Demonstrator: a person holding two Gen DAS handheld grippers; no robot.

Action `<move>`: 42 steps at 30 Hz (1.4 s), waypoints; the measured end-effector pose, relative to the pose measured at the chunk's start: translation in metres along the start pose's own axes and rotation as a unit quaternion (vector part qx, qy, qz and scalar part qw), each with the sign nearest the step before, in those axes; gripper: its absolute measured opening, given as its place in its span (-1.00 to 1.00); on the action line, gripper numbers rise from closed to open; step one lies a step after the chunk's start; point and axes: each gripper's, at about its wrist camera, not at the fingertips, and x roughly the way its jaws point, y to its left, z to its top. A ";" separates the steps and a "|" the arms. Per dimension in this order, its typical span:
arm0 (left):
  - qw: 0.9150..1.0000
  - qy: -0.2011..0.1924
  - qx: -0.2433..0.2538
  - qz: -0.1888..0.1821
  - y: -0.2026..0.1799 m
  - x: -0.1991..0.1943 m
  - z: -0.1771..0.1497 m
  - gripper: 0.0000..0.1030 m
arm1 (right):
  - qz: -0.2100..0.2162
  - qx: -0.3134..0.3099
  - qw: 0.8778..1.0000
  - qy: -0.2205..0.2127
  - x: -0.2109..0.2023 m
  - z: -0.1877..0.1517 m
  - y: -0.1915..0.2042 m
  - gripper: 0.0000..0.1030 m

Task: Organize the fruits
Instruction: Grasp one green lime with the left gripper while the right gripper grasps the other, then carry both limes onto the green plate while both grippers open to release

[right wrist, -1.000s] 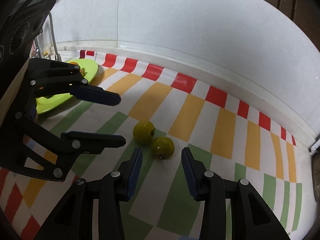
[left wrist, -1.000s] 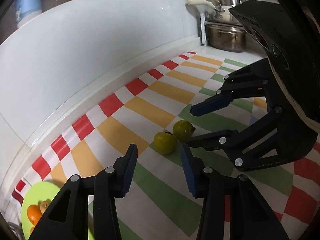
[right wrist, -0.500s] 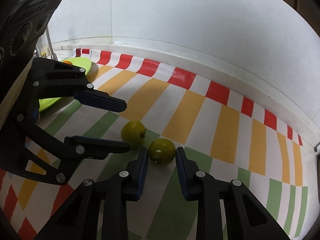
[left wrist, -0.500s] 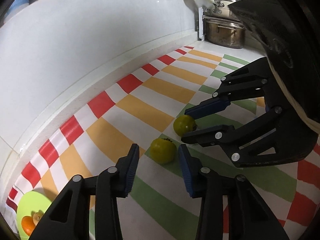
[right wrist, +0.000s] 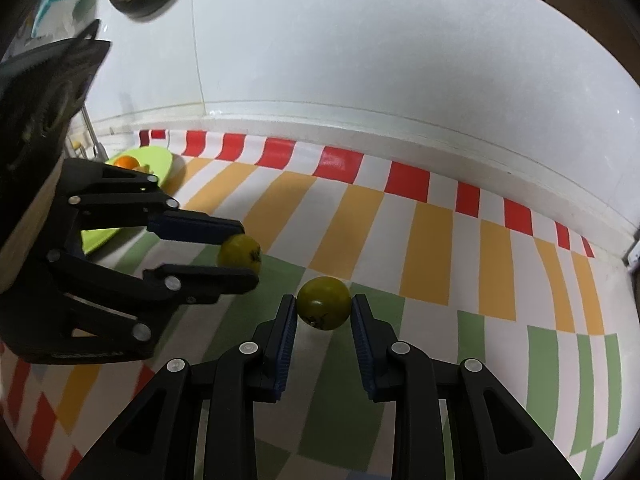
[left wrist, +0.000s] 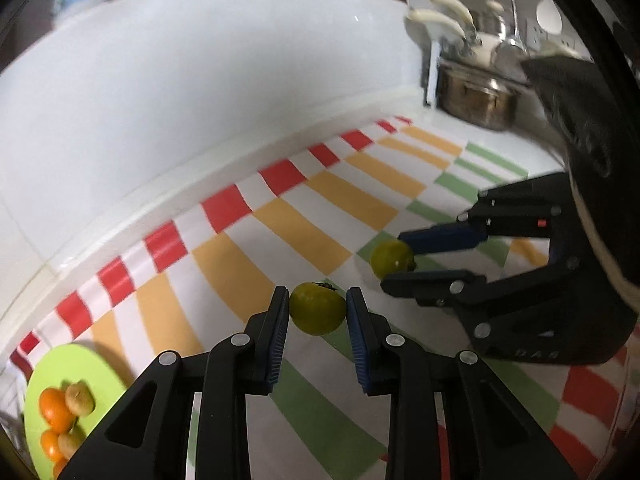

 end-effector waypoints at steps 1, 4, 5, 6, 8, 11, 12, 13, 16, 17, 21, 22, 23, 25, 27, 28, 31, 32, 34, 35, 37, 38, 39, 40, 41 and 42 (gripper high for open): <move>1.000 -0.003 -0.002 0.008 -0.001 -0.004 0.000 -0.44 | 0.001 0.003 1.000 -0.004 -0.003 0.000 0.001 -0.44; 1.000 -0.016 -0.013 0.023 -0.001 -0.020 0.001 -0.44 | 0.002 0.010 1.000 -0.014 -0.013 0.003 0.006 -0.44; 0.999 -0.021 -0.019 0.024 0.000 -0.025 0.001 -0.44 | 0.004 0.012 1.000 -0.018 -0.016 0.004 0.008 -0.44; 0.999 -0.026 -0.026 0.028 0.001 -0.032 0.000 -0.44 | 0.005 0.014 1.000 -0.022 -0.020 0.004 0.010 -0.44; 0.998 -0.039 -0.037 0.038 0.002 -0.044 0.000 -0.44 | 0.006 0.014 0.999 -0.030 -0.028 0.007 0.014 -0.44; 0.996 -0.049 -0.057 0.050 0.006 -0.060 -0.002 -0.44 | 0.006 0.012 0.999 -0.045 -0.040 0.011 0.022 -0.44; 0.995 -0.051 -0.068 0.054 0.007 -0.065 -0.003 -0.44 | 0.007 0.012 0.999 -0.050 -0.044 0.014 0.024 -0.44; 0.994 -0.053 -0.077 0.058 0.009 -0.070 -0.004 -0.44 | 0.008 0.013 0.998 -0.055 -0.048 0.016 0.027 -0.44; 0.989 -0.063 -0.111 0.071 0.014 -0.086 -0.009 -0.44 | 0.011 0.016 0.997 -0.069 -0.058 0.020 0.033 -0.44; 0.987 -0.067 -0.120 0.078 0.016 -0.092 -0.011 -0.44 | 0.011 0.017 0.997 -0.074 -0.062 0.022 0.036 -0.44; 0.982 -0.080 -0.138 0.104 0.018 -0.111 -0.018 -0.44 | 0.016 0.028 0.995 -0.094 -0.074 0.027 0.044 -0.44; 0.981 -0.082 -0.140 0.109 0.019 -0.115 -0.020 -0.44 | 0.017 0.030 0.995 -0.097 -0.076 0.027 0.046 -0.44; 0.979 -0.084 -0.143 0.115 0.019 -0.119 -0.022 -0.44 | 0.019 0.031 0.994 -0.100 -0.078 0.028 0.048 -0.44; 0.976 -0.088 -0.154 0.127 0.021 -0.128 -0.027 -0.44 | 0.022 0.032 0.994 -0.105 -0.082 0.030 0.054 -0.44; 0.972 -0.091 -0.166 0.138 0.023 -0.137 -0.032 -0.44 | 0.028 0.032 0.993 -0.109 -0.086 0.032 0.060 -0.44; 0.971 -0.092 -0.171 0.143 0.024 -0.140 -0.034 -0.44 | 0.030 0.031 0.993 -0.111 -0.087 0.033 0.063 -0.44; 0.965 -0.096 -0.187 0.158 0.027 -0.153 -0.044 -0.44 | 0.037 0.024 0.992 -0.116 -0.092 0.035 0.074 -0.44; 0.963 -0.096 -0.191 0.162 0.028 -0.156 -0.047 -0.44 | 0.040 0.023 0.992 -0.117 -0.093 0.035 0.078 -0.44; 0.959 -0.097 -0.204 0.171 0.031 -0.164 -0.055 -0.44 | 0.046 0.019 0.992 -0.118 -0.095 0.037 0.086 -0.44; 0.957 -0.097 -0.210 0.175 0.033 -0.168 -0.059 -0.44 | 0.049 0.018 0.992 -0.118 -0.095 0.037 0.091 -0.44; 0.954 -0.097 -0.219 0.183 0.035 -0.174 -0.066 -0.44 | 0.054 0.015 0.991 -0.118 -0.095 0.037 0.100 -0.44; 0.952 -0.097 -0.223 0.188 0.036 -0.178 -0.071 -0.44 | 0.057 0.014 0.991 -0.118 -0.096 0.037 0.104 -0.44; 0.950 -0.096 -0.225 0.192 0.037 -0.181 -0.075 -0.44 | 0.061 0.012 0.991 -0.117 -0.095 0.037 0.108 -0.44; 0.949 -0.095 -0.228 0.195 0.037 -0.183 -0.079 -0.44 | 0.064 0.011 0.991 -0.115 -0.094 0.037 0.113 -0.44; 0.948 -0.094 -0.232 0.199 0.039 -0.186 -0.084 -0.44 | 0.066 0.010 0.991 -0.114 -0.094 0.036 0.118 -0.44; 0.946 -0.091 -0.234 0.203 0.039 -0.188 -0.088 -0.44 | 0.069 0.008 0.991 -0.112 -0.093 0.035 0.122 -0.44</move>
